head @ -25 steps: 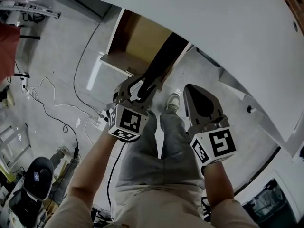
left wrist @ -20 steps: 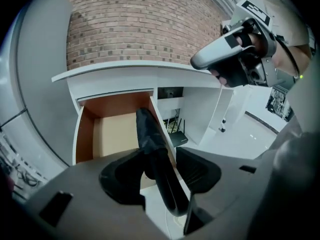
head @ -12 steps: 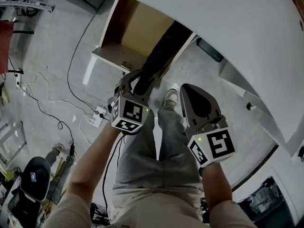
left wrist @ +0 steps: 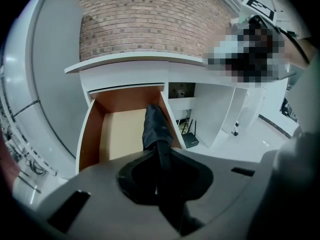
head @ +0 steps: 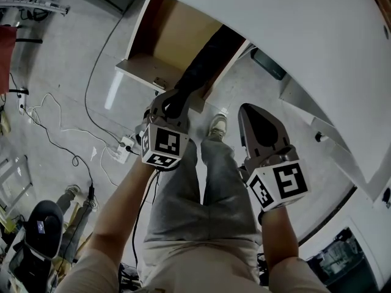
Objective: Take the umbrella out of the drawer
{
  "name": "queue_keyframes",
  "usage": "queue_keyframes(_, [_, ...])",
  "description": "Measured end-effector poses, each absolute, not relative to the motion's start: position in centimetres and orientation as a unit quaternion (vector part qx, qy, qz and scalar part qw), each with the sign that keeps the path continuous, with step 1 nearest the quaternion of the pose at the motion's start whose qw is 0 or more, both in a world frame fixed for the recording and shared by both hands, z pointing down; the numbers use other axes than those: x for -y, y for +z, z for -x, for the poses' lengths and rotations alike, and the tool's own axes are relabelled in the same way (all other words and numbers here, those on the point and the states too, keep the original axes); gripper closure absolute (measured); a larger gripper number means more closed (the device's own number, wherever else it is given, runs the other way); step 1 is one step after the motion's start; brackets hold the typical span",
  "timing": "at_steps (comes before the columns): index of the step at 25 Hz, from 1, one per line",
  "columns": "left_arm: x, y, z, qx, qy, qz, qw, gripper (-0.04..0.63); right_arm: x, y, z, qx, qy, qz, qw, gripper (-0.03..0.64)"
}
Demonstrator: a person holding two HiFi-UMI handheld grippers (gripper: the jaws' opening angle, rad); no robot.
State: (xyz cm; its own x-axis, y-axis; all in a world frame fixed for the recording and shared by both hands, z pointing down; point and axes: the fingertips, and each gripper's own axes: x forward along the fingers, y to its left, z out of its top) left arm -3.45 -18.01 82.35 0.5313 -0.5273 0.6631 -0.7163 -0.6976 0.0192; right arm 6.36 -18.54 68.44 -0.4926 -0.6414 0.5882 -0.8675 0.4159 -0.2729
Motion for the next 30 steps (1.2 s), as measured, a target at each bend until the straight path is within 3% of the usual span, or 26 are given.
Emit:
queue_keyframes(16, [13.7,77.2,8.8,0.400,0.324,-0.836,0.191,0.572,18.6,61.6,-5.4,0.837,0.238,-0.454,0.192,0.609])
queue_keyframes(30, [12.9,59.4,12.8,0.464,0.275,-0.822,0.181,0.572,18.1,48.1,-3.4,0.857,0.192,-0.444,0.176,0.609])
